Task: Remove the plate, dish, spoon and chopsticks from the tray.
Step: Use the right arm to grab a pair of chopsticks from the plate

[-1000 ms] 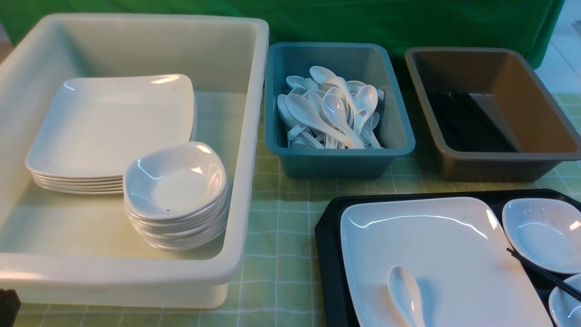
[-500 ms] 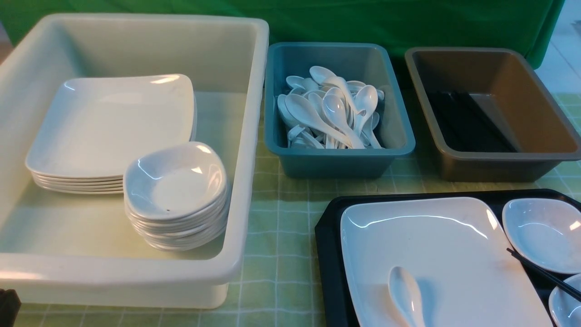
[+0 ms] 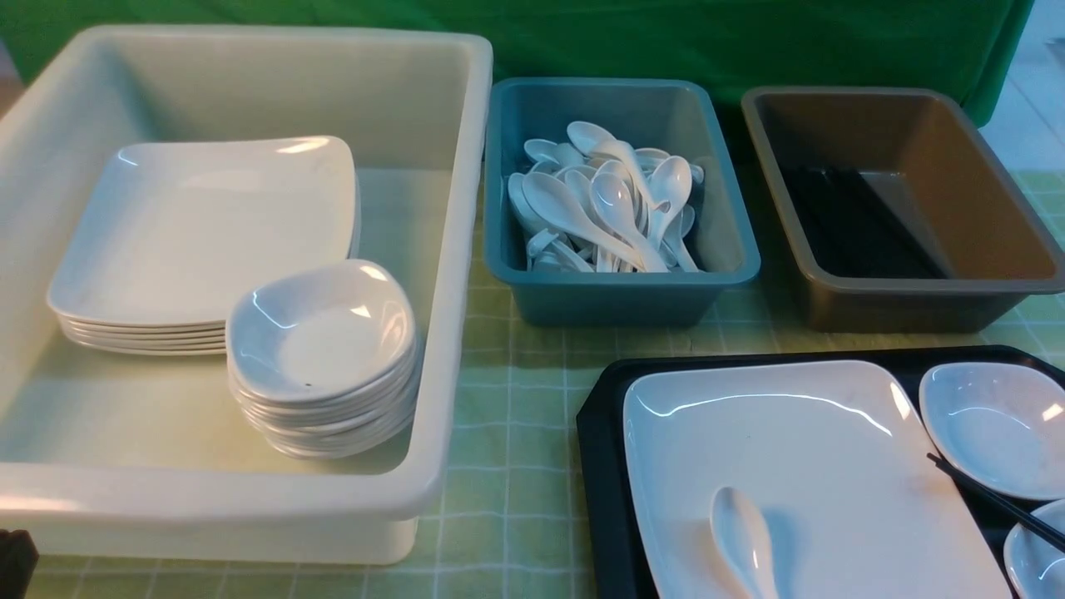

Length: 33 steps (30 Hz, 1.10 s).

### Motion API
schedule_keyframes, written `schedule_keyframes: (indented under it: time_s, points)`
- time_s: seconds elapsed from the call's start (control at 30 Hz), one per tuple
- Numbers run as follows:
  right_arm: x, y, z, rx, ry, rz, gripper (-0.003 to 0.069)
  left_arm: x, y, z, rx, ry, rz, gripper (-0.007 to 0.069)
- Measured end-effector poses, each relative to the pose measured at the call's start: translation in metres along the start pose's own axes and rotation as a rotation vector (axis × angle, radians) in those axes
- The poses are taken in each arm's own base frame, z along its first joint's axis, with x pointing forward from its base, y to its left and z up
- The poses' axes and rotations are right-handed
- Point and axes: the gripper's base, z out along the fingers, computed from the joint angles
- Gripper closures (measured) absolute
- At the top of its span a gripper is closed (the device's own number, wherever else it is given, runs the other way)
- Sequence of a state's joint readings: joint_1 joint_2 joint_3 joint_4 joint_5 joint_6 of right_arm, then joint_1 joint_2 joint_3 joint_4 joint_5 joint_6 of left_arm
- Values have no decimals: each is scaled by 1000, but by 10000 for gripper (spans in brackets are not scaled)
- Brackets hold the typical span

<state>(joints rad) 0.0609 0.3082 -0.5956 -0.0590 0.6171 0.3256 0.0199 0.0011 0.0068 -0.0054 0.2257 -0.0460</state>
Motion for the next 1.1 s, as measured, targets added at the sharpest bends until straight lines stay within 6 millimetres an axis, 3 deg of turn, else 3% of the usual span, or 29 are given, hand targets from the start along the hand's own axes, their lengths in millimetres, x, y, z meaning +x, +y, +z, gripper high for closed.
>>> schedule_keyframes:
  time_s: [0.03,0.13,0.23,0.27,0.3,0.43,0.53,0.77,0.87,1.0,1.1]
  points:
    - [-11,-7,13,174,272,-147,648,0,0,0,0,0,0,627]
    - [-13,-13,41,302,579,-270,648,0,0,0,-1,0,5,627]
    - [1,-15,82,304,868,-361,651,0,0,0,0,-1,0,627]
    - [2,-15,85,297,889,-369,651,0,0,0,0,-1,0,627]
    - [14,-17,107,286,1025,-402,652,0,0,0,-1,-1,5,627]
    - [49,-23,155,256,1305,-459,652,0,0,0,-1,-1,5,627]
    - [65,-27,175,234,1397,-484,652,0,0,0,0,-1,-1,627]
    - [70,-30,215,175,1395,-546,617,0,0,0,-1,-1,3,627]
    - [71,-31,222,143,1405,-590,552,0,0,0,-1,-1,3,627]
    - [77,-34,229,65,1454,-697,347,0,0,0,-1,-1,3,627]
    - [83,-39,231,54,1490,-749,272,0,0,0,-1,-1,3,627]
